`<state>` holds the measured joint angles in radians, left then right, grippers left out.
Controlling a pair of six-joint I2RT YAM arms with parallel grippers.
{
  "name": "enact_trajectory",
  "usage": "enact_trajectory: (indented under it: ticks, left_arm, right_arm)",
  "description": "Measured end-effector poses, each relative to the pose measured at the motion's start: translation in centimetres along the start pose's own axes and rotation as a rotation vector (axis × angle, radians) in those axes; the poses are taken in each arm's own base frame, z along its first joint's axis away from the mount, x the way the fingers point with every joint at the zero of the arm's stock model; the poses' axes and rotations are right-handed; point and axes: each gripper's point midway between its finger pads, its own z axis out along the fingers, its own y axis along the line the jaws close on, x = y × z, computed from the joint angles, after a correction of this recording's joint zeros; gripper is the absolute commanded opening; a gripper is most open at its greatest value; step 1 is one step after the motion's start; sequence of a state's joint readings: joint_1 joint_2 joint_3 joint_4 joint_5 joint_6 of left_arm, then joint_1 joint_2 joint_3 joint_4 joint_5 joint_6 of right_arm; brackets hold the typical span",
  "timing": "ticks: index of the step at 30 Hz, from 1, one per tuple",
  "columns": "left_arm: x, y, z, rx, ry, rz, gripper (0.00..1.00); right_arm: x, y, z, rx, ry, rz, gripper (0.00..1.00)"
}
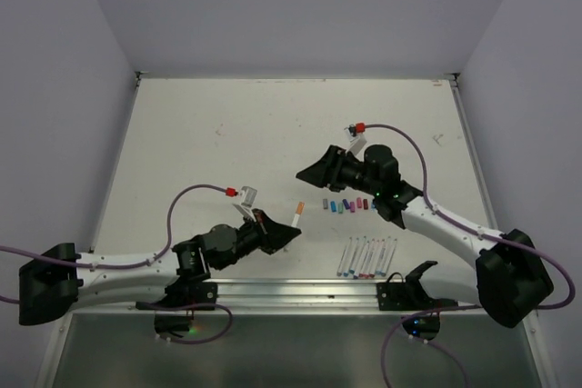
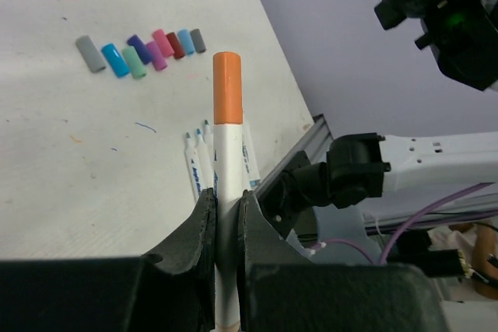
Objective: Open the pen caps
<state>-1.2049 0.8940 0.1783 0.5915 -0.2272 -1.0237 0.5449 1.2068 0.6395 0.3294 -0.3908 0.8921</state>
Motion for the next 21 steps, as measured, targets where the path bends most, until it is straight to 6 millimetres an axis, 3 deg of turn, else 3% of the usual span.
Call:
enact_trajectory:
  ticks: [5,8,12,21]
  left_arm:
    - [-1.3,0.2,0.7,-0.073,-0.032,0.056,0.00]
    - [-1.3,0.7,0.7,-0.098,-0.032,0.069,0.00]
    - [-1.0,1.7,0.7,-0.133,-0.022,0.086,0.00]
    - [-1.4,1.3,1.3,-0.147,-0.030,0.104,0.00]
  right_arm:
    - [4.7,0.2,0.1,-0.015,0.118,0.010,0.53]
    - [5.9,-0.3,-0.1,-0.013,0.138,0.033,0.47]
    - [6.9,-0.7,-0.1,-0.017,0.146,0.064,0.39]
    - [7.5,1.2,-0.1,-0.092,0.145,0.083,0.36]
